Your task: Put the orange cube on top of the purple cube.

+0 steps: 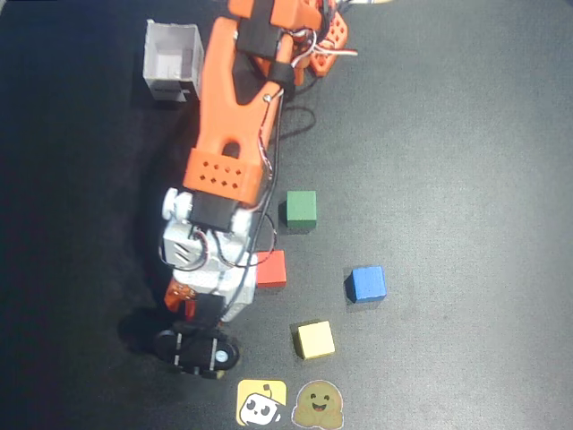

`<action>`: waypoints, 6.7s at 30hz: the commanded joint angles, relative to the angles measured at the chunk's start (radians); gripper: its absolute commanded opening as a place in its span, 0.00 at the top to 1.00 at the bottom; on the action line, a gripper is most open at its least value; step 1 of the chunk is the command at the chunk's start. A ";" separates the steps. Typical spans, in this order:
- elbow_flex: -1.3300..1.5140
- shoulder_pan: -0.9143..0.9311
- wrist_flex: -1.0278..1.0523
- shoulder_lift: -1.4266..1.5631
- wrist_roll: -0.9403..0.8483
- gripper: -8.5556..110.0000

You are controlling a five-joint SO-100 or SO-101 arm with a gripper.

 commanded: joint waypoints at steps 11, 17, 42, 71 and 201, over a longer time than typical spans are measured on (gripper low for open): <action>-0.038 -0.006 -0.052 -0.023 0.020 0.77; -0.032 0.000 -0.054 -0.028 0.021 0.85; 0.021 -0.008 0.192 0.284 -0.041 0.87; 0.428 0.115 0.258 0.600 -0.206 0.87; 1.325 -0.190 0.216 1.902 -0.063 0.92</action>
